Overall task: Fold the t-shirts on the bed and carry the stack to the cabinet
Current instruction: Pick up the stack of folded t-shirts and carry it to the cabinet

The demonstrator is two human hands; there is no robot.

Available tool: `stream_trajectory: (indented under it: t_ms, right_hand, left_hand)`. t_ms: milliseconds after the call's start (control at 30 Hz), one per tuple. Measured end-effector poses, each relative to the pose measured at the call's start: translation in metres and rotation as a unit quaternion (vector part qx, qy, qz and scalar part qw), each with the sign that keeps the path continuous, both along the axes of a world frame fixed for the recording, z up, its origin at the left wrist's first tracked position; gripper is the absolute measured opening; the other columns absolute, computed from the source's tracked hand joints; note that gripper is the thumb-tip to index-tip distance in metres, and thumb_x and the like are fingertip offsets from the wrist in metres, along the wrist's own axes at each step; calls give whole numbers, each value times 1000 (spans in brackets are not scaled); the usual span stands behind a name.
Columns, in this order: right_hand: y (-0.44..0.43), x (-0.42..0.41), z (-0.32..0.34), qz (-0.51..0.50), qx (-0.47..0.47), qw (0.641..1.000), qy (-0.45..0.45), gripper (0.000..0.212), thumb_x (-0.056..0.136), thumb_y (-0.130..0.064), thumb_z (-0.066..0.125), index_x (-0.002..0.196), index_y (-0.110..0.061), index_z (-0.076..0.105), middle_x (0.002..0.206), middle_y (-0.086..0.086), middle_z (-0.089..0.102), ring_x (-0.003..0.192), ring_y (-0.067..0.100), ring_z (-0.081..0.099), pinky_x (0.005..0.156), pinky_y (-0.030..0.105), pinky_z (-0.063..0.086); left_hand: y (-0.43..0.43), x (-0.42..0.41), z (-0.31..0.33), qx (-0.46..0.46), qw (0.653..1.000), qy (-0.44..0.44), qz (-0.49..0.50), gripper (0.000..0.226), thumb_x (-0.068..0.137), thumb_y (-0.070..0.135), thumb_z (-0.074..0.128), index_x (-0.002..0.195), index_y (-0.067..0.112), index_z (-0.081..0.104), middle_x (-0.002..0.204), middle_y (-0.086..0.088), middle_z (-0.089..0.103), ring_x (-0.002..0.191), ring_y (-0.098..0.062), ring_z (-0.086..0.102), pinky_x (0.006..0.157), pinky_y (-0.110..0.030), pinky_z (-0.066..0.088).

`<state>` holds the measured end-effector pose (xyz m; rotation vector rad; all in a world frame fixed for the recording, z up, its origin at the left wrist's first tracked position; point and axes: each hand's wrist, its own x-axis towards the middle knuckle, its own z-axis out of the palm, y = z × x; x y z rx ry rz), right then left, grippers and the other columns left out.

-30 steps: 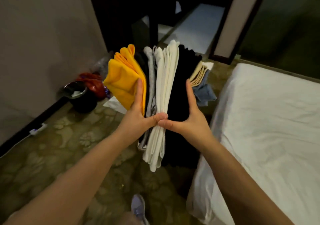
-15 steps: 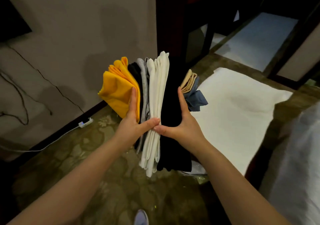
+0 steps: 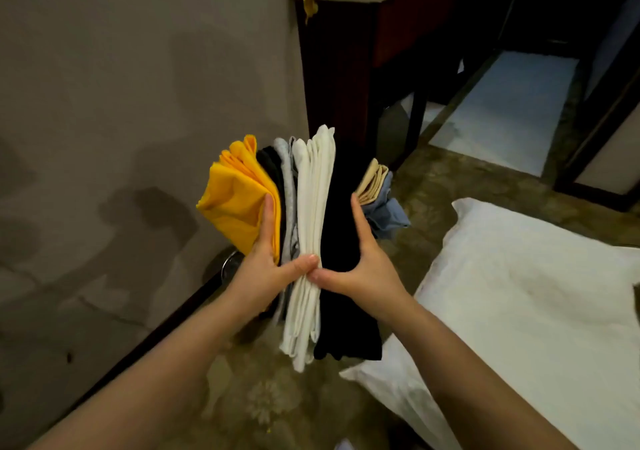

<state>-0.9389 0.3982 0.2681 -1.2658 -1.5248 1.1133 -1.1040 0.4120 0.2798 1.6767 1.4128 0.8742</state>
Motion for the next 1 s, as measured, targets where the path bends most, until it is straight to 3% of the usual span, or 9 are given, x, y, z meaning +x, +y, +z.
stream_trajectory:
  t_ms: [367,500,600,767,1000]
  right_hand:
    - [181,31,-4,-115,-35,992,-31,111,66,-42,79,140,-57,-3,154,-12,18,139,12,25,108,35,33]
    - [245,36,-10,-178,-48,982,-29,104,52,-62,71,122,-75,-5,153,-11,22,138,10,28,110,38,34]
    - [287,44,-13,-224,-57,973,-19,102,49,-64,69,118,-78,-5,152,-13,24,138,10,29,110,39,34]
    - [339,82,-14,-289,-64,955,-18,106,49,-64,69,126,-71,-2,152,-16,25,138,8,28,110,38,34]
    - [440,174,-23,-328,-63,942,-13,112,59,-46,77,141,-55,1,153,-15,22,138,10,27,105,30,31]
  left_hand:
    - [218,34,-10,-59,993,8,-106,100,58,66,62,120,70,-16,157,9,5,139,-24,27,109,-49,33]
    - [301,48,-18,-59,985,3,-164,98,58,65,64,116,73,-15,157,11,7,139,-22,28,108,-47,34]
    - [358,65,-21,-60,976,11,-210,100,55,68,63,117,71,-15,155,15,3,141,-21,22,110,-48,32]
    - [425,116,-25,-56,960,7,-275,106,63,60,63,133,54,-16,155,13,-2,143,-18,14,112,-41,27]
    - [537,213,-34,-57,946,7,-318,101,65,63,63,125,61,-18,157,11,2,141,-19,21,112,-44,29]
